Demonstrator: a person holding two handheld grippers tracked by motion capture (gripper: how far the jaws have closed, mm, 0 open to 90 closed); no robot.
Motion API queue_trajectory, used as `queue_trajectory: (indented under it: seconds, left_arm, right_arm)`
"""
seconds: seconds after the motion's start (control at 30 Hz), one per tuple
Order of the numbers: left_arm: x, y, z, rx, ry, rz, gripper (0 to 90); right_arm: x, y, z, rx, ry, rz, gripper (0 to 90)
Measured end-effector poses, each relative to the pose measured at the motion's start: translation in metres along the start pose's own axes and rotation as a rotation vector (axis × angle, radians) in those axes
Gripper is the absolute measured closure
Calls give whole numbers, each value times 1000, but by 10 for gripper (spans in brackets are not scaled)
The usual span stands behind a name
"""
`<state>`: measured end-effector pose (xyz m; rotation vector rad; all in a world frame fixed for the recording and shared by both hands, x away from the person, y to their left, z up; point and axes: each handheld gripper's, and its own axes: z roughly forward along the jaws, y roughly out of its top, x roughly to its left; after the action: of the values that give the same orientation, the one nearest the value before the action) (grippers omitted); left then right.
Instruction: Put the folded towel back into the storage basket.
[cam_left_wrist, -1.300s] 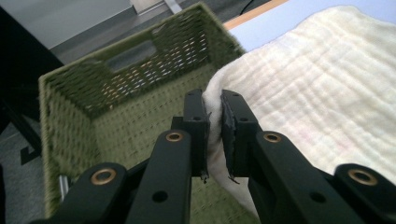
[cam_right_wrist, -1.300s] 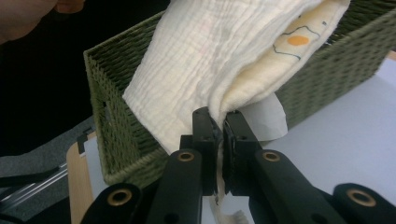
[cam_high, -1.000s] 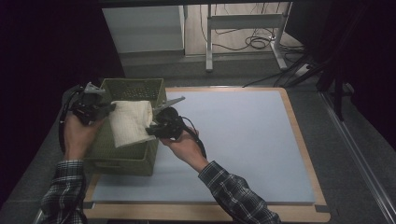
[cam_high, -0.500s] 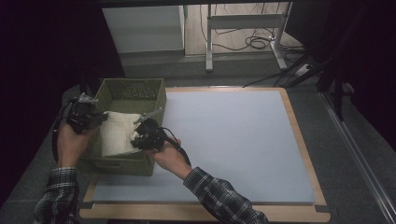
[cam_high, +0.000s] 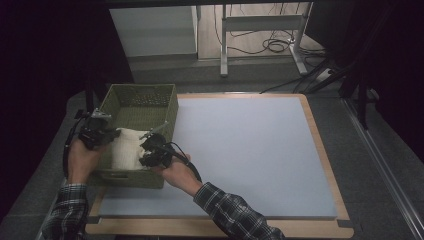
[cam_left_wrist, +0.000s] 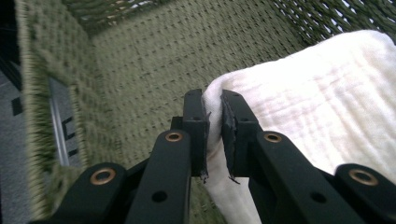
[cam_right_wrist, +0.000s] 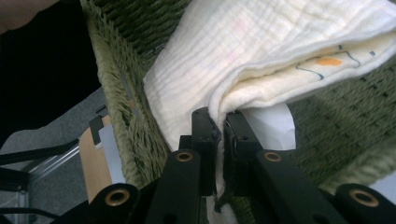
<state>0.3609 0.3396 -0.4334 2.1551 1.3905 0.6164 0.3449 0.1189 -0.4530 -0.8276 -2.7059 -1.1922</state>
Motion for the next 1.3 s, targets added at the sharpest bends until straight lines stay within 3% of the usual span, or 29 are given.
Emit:
queue_trajectory:
  seconds: [0.23, 0.33, 0.6, 0.93, 1.07, 1.2, 1.3]
  left_arm:
    - [-8, -1, 12, 27, -16, 19, 788]
    - [-9, -1, 17, 31, -20, 13, 716]
    - [-12, 2, 18, 14, -5, 7, 578]
    - [-17, 8, 19, -12, -2, -11, 410]
    - [-20, 10, 21, -6, -9, 1, 420]
    - [-22, 11, 23, -8, -44, 5, 447]
    - [-25, 13, 25, 7, -75, 52, 492]
  right_arm:
    - [3, 0, -1, 4, -9, -10, 799]
    - [4, 1, -1, 6, 13, -10, 709]
    - [3, 7, -18, -32, -5, -21, 643]
    - [-5, 7, -36, -78, -43, -99, 531]
    - [-7, 6, -41, -90, -46, -114, 515]
    - [-8, 6, -48, -101, -56, -130, 498]
    - [-10, 4, -55, -114, -66, -148, 480]
